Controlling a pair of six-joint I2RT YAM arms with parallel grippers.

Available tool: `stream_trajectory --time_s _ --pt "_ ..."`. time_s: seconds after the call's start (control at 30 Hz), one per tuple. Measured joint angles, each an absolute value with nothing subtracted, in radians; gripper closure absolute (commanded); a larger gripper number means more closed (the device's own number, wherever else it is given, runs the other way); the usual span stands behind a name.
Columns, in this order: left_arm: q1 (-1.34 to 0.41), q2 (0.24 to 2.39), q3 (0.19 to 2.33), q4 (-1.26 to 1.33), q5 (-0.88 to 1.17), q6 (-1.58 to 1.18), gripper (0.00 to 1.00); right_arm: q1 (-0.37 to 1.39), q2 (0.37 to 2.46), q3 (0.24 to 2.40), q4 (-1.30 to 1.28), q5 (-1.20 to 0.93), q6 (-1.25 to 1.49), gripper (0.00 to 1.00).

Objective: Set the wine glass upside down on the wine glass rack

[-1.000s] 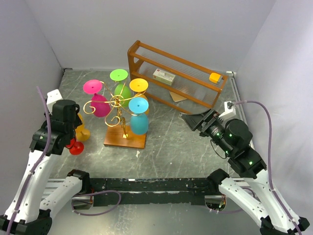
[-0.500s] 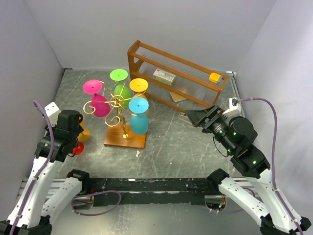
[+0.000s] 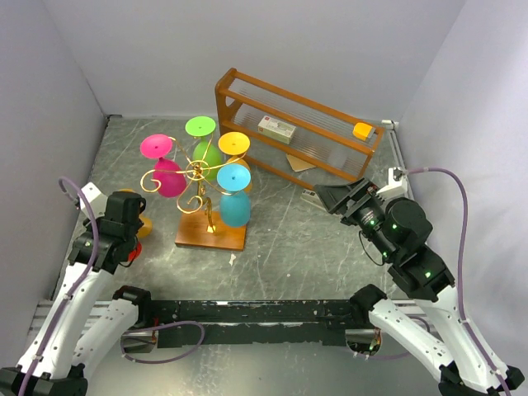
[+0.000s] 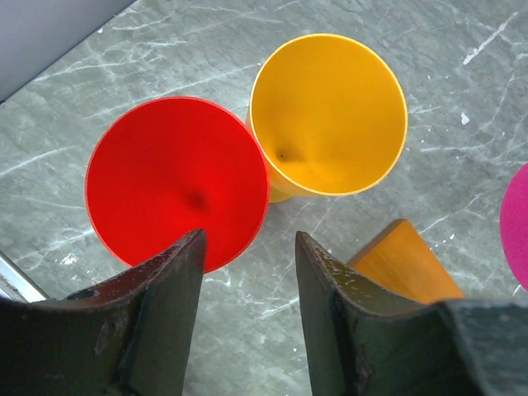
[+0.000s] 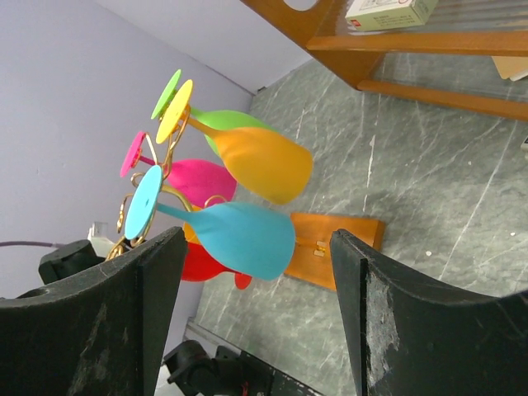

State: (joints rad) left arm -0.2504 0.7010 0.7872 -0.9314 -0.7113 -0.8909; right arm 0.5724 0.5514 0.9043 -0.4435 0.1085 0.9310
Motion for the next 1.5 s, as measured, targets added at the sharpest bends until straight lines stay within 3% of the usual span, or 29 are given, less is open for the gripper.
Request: stream_trajectory --time_s 0.37,0.47,0.57,0.6,1.07,1.5 --pt "-0.249 0.732 0.757 -0.919 -0.713 -0.976 0.55 0.572 0.534 0.902 -0.448 0.14 0.954 0.3" --pt "-0.249 0.747 0.754 -0.918 -0.713 -0.992 0.65 0.572 0.534 0.9 -0.449 0.147 0.958 0.3" --pt "-0.249 0.743 0.746 -0.917 -0.713 -1.004 0.89 0.572 0.534 0.896 -0.451 0.15 0.961 0.3" --pt "-0.249 0.739 0.744 -0.918 -0.713 -1.006 0.92 0.572 0.534 0.896 -0.451 0.15 0.961 0.3" --pt "-0.249 0.652 0.838 -1.001 -0.761 -1.014 0.93 0.572 0.527 0.896 -0.455 0.169 0.961 0.31" --pt "-0.249 0.639 1.274 -1.109 -0.812 -0.888 0.93 0.572 0.588 0.891 -0.433 0.115 0.961 0.31"
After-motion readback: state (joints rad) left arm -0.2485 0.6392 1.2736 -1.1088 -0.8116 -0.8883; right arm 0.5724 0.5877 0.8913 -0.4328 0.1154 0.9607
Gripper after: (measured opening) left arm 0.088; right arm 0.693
